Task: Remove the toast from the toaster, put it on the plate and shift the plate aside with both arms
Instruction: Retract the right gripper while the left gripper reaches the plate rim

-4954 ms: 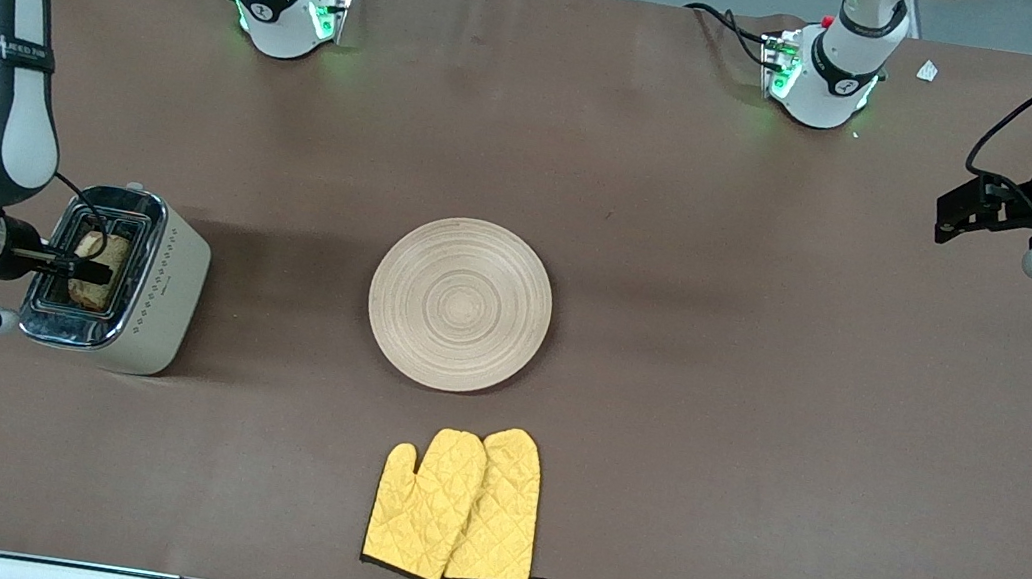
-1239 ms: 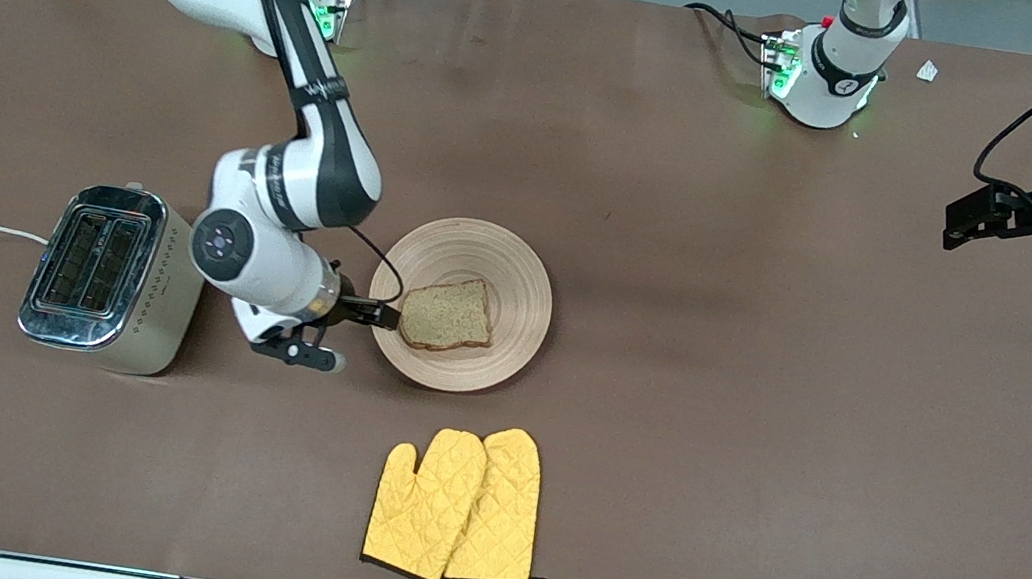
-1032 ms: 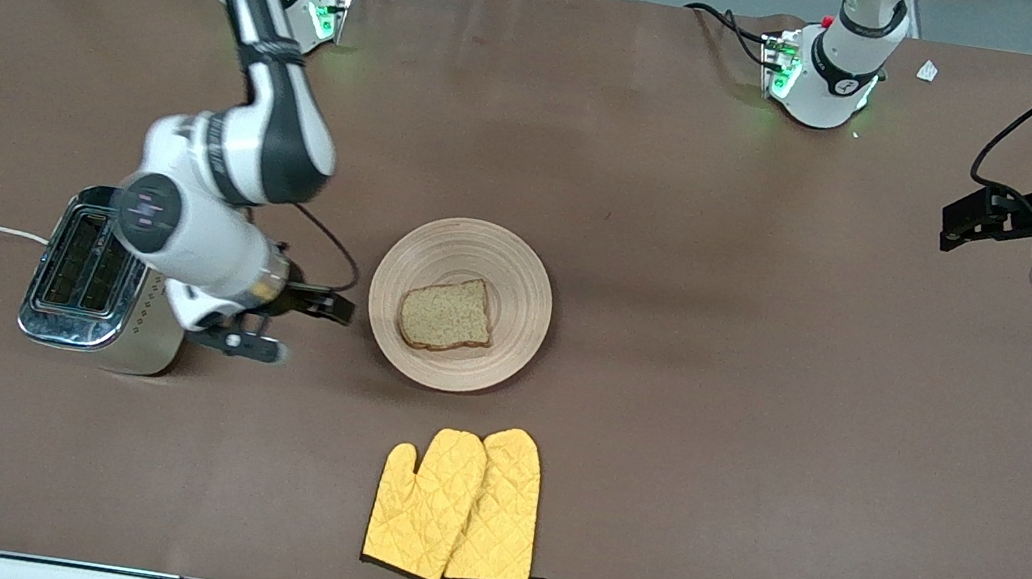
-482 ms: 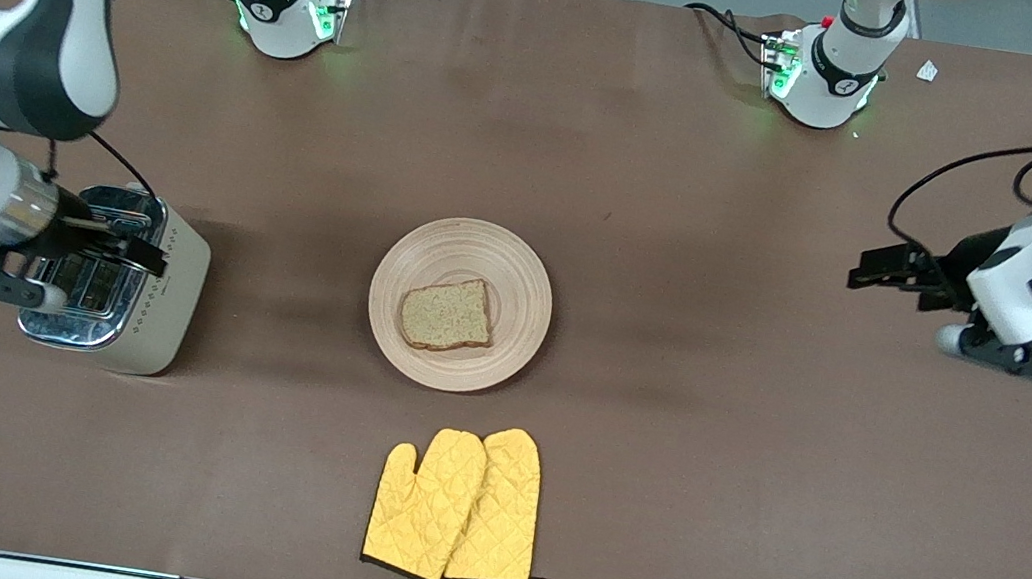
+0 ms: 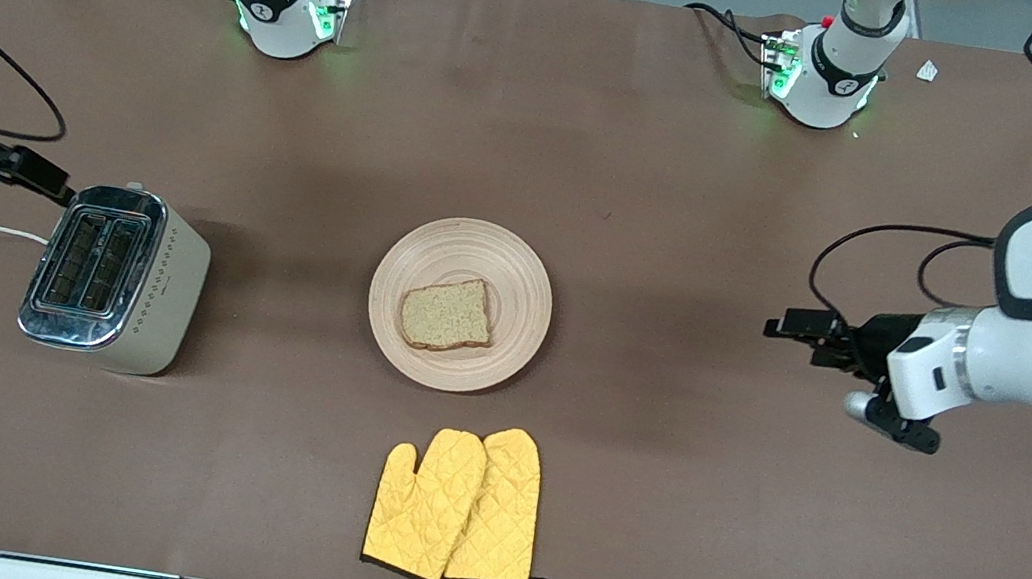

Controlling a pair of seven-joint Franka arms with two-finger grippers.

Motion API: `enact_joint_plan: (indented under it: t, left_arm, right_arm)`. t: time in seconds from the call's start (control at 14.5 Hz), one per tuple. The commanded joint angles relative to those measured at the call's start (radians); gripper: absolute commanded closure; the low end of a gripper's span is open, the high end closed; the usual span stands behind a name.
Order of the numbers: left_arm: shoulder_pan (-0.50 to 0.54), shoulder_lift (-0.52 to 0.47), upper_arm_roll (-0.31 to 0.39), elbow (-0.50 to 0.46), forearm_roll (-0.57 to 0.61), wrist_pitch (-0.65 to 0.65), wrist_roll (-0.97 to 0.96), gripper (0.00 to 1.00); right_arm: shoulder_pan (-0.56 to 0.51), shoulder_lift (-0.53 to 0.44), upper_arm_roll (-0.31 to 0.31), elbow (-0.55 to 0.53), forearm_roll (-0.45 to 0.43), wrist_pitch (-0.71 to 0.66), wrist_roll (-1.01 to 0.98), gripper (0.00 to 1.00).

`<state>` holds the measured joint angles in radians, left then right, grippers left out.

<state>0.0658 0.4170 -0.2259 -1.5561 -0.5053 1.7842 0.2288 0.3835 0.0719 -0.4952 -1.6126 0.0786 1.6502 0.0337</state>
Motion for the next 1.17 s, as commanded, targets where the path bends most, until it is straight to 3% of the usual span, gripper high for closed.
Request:
enact_joint_plan:
  t: [0.0, 0.28, 0.34, 0.55, 0.62, 0.69, 0.96, 1.1]
  left_arm:
    - [-0.004, 0.02, -0.013, -0.065, -0.109, 0.09, 0.079, 0.0]
    - [-0.004, 0.078, -0.073, -0.125, -0.229, 0.202, 0.098, 0.06]
    - [-0.004, 0.098, -0.09, -0.139, -0.254, 0.234, 0.107, 0.07]
    - [-0.011, 0.17, -0.15, -0.151, -0.35, 0.34, 0.173, 0.16]
    - [-0.018, 0.198, -0.17, -0.153, -0.361, 0.389, 0.187, 0.2]
    - [-0.024, 0.221, -0.187, -0.153, -0.369, 0.426, 0.192, 0.24]
    - [-0.043, 0.314, -0.251, -0.15, -0.439, 0.54, 0.283, 0.39]
    - [-0.073, 0.347, -0.251, -0.148, -0.511, 0.569, 0.363, 0.44]
  right_arm:
    - [-0.003, -0.044, -0.006, 0.02, -0.017, -0.073, 0.006, 0.0]
    - [-0.006, -0.08, 0.009, 0.029, -0.019, -0.11, 0.005, 0.0]
    - [-0.033, -0.086, 0.044, 0.043, -0.016, -0.127, 0.003, 0.0]
    - [-0.275, -0.081, 0.326, 0.102, -0.017, -0.159, 0.003, 0.0]
    - [-0.347, -0.08, 0.402, 0.103, -0.019, -0.152, 0.002, 0.0]
    - [-0.386, -0.078, 0.438, 0.106, -0.019, -0.15, -0.008, 0.0]
    - [-0.393, -0.078, 0.438, 0.109, -0.022, -0.152, -0.002, 0.0]
    - [-0.391, -0.078, 0.44, 0.126, -0.046, -0.159, -0.002, 0.0]
